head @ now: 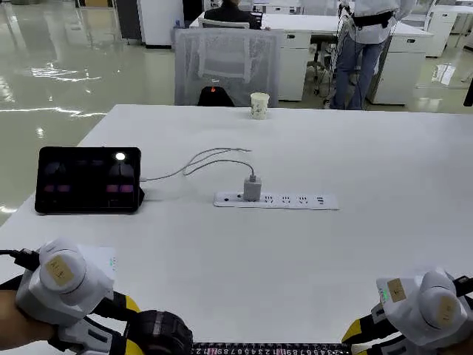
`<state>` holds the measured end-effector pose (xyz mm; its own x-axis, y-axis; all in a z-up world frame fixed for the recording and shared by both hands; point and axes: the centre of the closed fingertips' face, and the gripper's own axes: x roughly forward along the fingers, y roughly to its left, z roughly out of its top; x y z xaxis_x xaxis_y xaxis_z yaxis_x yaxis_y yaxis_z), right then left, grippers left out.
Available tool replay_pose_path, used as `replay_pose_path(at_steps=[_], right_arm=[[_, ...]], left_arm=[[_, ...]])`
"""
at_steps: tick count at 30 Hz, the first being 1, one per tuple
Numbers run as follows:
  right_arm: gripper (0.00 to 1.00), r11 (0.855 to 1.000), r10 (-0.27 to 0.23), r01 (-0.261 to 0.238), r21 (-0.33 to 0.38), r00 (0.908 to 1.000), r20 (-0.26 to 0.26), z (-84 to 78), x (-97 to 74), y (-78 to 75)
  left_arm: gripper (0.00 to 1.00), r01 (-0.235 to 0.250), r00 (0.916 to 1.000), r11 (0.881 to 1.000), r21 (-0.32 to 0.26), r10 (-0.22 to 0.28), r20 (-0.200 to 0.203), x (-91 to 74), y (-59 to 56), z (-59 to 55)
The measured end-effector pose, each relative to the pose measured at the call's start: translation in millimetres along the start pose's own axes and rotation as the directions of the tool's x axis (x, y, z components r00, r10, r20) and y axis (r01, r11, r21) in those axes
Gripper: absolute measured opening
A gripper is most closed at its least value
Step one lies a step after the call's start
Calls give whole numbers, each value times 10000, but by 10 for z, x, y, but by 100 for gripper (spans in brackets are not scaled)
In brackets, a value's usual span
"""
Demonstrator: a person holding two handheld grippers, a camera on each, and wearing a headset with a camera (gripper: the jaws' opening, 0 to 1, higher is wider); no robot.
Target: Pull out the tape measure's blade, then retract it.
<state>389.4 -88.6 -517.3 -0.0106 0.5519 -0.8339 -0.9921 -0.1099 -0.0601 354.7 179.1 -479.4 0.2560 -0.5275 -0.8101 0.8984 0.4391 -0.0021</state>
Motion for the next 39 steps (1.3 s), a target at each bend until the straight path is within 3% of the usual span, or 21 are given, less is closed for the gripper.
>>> replay_pose_path(at_steps=[22,27,33,39], right_arm=[[12,9995,-142,126,-298,9985,-536,-9,7,4],[18,9995,-293,284,-164,9980,-554,-24,-10,1],[27,9979,-646,650,67,9968,-466,-52,-64,13],[35,9931,-947,968,668,9950,-331,-79,-116,56]], left_arm=[[26,-340,9987,9991,257,350,-364,3,41,-21],[26,-536,9980,9985,98,539,-340,-59,48,-29],[35,-851,9961,9961,-226,846,-246,-136,48,-64],[44,-1117,9937,9908,-764,1121,13,-161,-22,-74]])
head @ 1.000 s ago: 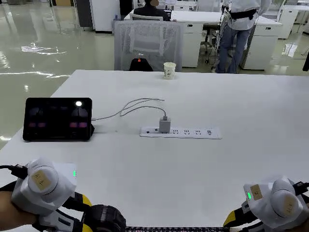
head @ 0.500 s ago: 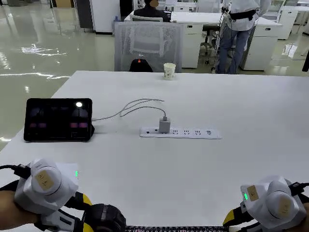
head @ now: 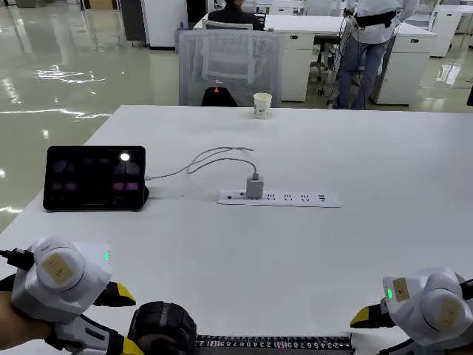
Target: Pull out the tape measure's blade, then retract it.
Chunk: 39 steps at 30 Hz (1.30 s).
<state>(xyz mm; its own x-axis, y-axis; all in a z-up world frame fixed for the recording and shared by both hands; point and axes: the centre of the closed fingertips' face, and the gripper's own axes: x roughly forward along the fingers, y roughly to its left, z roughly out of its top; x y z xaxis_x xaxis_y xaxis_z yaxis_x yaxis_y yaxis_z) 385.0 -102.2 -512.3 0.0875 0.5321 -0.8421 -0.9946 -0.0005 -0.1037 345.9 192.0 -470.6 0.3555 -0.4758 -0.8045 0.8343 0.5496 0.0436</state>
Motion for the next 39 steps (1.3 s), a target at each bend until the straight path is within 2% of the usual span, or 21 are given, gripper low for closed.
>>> replay_pose_path(at_steps=[9,17,22,29,32,39], right_arm=[[43,9954,-536,508,817,9980,327,-51,-102,63],[49,9826,-938,821,1666,9935,637,-82,-186,195],[53,9721,-1227,1014,2117,9883,903,-50,-225,251],[62,9518,-1788,1405,2725,9764,1210,8,-262,314],[65,9435,-1952,1484,2962,9714,1351,44,-278,356],[68,9270,-2262,1628,3380,9613,1572,119,-294,418]], left_arm=[[58,-377,9980,9967,-715,412,472,-65,-119,-22],[68,-739,9905,9839,-1626,913,1023,-158,-232,-51],[72,-828,9883,9787,-1879,1049,1110,-174,-333,-70],[77,-1121,9775,9632,-2441,1511,1475,-209,-440,-46],[78,-1247,9701,9528,-2769,1757,1676,-221,-494,-37],[81,-1476,9593,9350,-3226,2147,1833,-211,-602,-60]])
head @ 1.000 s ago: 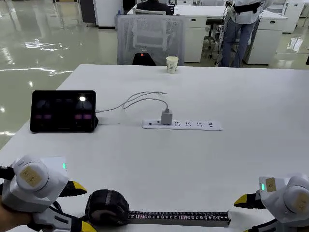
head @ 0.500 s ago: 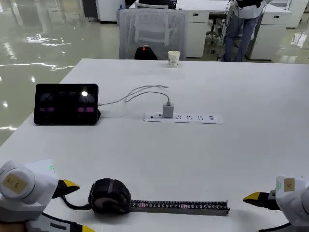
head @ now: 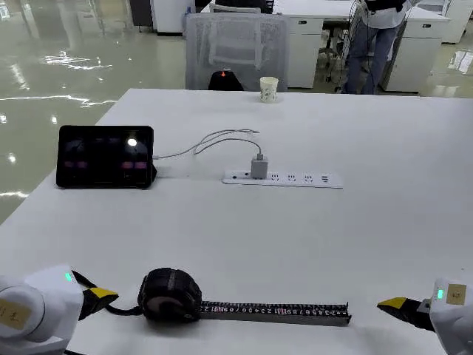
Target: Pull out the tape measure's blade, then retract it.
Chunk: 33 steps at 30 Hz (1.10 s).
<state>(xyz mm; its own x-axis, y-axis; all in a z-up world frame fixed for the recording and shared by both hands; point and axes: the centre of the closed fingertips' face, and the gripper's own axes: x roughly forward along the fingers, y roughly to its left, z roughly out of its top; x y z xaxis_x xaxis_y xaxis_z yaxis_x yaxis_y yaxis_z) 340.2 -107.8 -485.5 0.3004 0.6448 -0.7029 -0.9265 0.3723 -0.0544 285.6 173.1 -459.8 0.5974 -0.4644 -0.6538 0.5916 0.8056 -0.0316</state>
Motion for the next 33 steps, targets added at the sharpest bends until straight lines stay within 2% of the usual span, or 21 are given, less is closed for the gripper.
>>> replay_pose_path(at_steps=[15,27,33], right_arm=[[77,9970,-377,334,697,9974,618,115,-70,226],[82,9843,-1064,902,1515,9891,1022,184,-167,309],[85,9782,-1206,992,1826,9866,1100,185,-175,380]], left_arm=[[85,-605,9968,9967,-538,632,498,-67,-167,-21],[88,-938,9911,9916,-893,1015,856,-92,-291,37],[89,-1136,9871,9878,-1066,1244,1006,-98,-341,51]])
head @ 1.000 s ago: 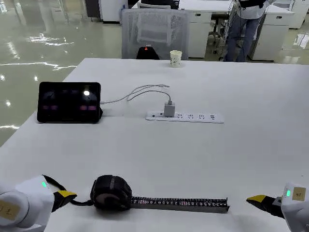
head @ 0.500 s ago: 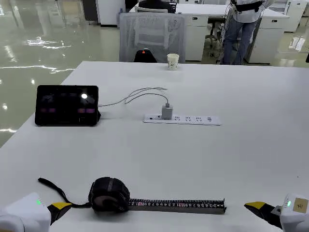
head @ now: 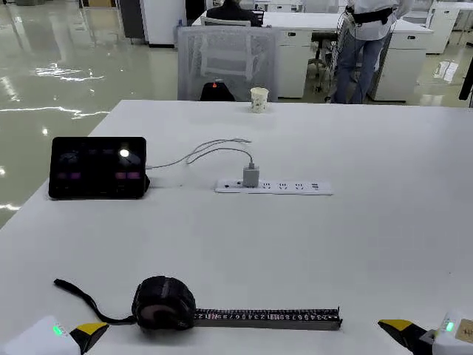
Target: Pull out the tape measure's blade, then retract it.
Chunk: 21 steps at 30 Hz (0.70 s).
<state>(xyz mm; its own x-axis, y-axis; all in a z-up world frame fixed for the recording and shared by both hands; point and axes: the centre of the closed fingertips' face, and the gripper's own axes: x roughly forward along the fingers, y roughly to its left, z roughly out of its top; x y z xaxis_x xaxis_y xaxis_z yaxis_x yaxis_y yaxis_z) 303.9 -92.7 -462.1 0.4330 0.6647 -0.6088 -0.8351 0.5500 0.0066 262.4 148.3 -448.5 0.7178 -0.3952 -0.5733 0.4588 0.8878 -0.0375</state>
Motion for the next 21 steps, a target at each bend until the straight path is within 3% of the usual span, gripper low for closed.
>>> replay_pose_path(at_steps=[9,21], right_arm=[[90,9986,-327,314,417,9989,322,75,-4,76],[94,9953,-559,508,819,9965,616,133,51,240]], left_arm=[[91,-354,9990,9986,-394,364,269,-42,-64,19],[96,-842,9957,9939,-706,867,338,-78,-108,1]])
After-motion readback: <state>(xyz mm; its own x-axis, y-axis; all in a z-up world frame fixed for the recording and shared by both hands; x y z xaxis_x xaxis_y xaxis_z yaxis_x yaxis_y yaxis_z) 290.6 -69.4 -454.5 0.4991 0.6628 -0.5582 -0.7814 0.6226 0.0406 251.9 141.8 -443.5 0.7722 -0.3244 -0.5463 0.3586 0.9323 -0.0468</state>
